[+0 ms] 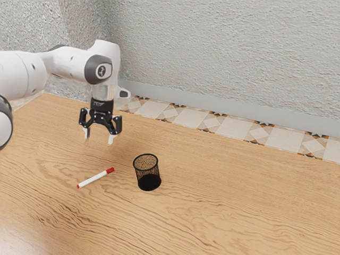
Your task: Take the marker out of the pen holder and place it to the left of the pen holder.
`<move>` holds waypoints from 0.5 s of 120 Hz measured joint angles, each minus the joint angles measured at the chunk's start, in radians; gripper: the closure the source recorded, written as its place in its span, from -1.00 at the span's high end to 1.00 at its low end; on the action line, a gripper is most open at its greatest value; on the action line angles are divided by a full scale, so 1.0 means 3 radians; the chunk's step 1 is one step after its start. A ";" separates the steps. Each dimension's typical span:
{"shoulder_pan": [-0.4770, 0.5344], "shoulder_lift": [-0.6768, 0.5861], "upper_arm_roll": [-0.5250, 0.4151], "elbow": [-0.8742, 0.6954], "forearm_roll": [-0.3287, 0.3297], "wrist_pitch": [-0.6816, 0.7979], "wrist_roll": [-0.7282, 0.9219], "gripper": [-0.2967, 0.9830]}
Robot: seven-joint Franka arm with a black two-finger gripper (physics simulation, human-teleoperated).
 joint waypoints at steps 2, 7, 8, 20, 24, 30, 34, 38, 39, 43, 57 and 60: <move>-0.0001 -0.0028 -0.0011 -0.0001 -0.0003 0.0034 -0.0001 0.49; 0.0000 -0.0091 -0.0043 -0.0003 -0.0009 0.0121 -0.0002 0.50; -0.0001 -0.0104 -0.0048 -0.0003 -0.0010 0.0138 -0.0002 0.50; 0.0000 -0.0312 -0.0149 -0.0007 -0.0025 0.0334 -0.0005 0.52; 0.0000 -0.0397 -0.0193 -0.0007 -0.0030 0.0384 -0.0005 0.52; -0.0003 -0.0509 -0.0243 -0.0009 -0.0034 0.0447 -0.0006 0.52; -0.0006 -0.0561 -0.0263 -0.0018 -0.0037 0.0483 -0.0007 0.52; -0.0007 -0.0600 -0.0273 -0.0034 -0.0039 0.0518 -0.0007 0.53; -0.0007 -0.0606 -0.0275 -0.0038 -0.0039 0.0526 -0.0008 0.53; -0.0006 -0.0633 -0.0280 -0.0050 -0.0040 0.0555 -0.0008 0.53; -0.0006 -0.0710 -0.0291 -0.0022 -0.0041 0.0626 -0.0009 0.53; -0.0010 -0.0718 -0.0292 0.0016 -0.0041 0.0633 -0.0008 0.53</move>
